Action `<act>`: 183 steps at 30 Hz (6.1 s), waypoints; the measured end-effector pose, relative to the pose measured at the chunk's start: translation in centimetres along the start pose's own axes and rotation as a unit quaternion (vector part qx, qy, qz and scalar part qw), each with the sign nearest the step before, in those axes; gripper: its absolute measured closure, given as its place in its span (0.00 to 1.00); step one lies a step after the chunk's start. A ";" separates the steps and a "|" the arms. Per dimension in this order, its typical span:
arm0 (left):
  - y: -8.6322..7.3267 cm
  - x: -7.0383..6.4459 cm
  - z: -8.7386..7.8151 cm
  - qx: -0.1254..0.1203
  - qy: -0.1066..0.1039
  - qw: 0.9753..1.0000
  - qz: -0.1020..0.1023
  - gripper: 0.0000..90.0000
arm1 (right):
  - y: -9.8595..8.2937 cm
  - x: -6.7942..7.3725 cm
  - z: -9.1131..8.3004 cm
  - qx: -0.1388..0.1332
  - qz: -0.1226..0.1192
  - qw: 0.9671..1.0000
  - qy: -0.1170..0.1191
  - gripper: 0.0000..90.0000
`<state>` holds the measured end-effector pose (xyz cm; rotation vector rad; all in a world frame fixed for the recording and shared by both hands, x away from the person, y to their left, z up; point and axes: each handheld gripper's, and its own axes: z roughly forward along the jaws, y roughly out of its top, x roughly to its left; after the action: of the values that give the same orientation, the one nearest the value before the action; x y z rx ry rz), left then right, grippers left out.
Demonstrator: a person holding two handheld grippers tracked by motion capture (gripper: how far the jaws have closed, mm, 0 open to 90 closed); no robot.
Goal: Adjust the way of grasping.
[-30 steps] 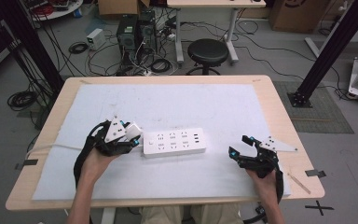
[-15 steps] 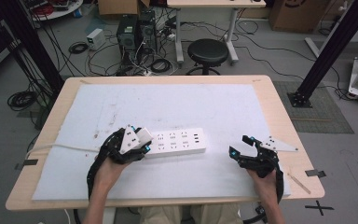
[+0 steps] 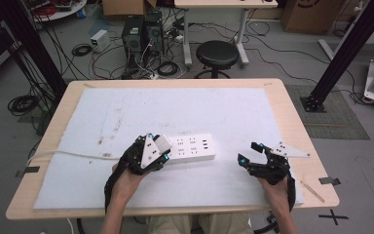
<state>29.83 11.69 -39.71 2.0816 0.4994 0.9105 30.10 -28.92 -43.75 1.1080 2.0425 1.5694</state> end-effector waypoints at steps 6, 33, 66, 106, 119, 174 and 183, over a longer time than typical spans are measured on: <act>0.6 -1.1 0.0 -0.005 0.012 1.000 0.023 0.47 | 0.3 0.4 0.4 -0.001 0.027 0.999 0.023 0.22; 2.6 -5.9 -0.2 -0.073 0.059 0.987 0.129 0.47 | 5.4 5.7 4.7 0.025 0.052 0.983 0.176 0.23; 4.2 -8.6 0.1 -0.117 0.064 0.980 0.147 0.47 | 4.9 7.9 7.8 0.026 0.101 0.961 0.258 0.30; 4.8 -8.9 0.3 -0.128 0.058 0.979 0.149 0.47 | 4.5 8.2 8.6 0.034 0.092 0.954 0.283 0.53; 4.7 -8.8 0.2 -0.128 0.059 0.978 0.153 0.47 | 4.5 8.2 8.5 0.029 0.096 0.950 0.295 0.59; 4.6 -8.7 0.4 -0.113 0.044 0.981 0.153 0.47 | 4.2 8.2 8.2 0.032 0.084 0.955 0.282 0.70; 4.6 -8.4 0.7 -0.100 0.036 0.985 0.135 0.41 | 4.1 8.3 8.3 0.032 0.084 0.956 0.278 0.70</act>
<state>24.95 3.46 -39.95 1.9662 0.1547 1.1464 31.91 -16.91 -41.16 0.9555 2.4095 2.1040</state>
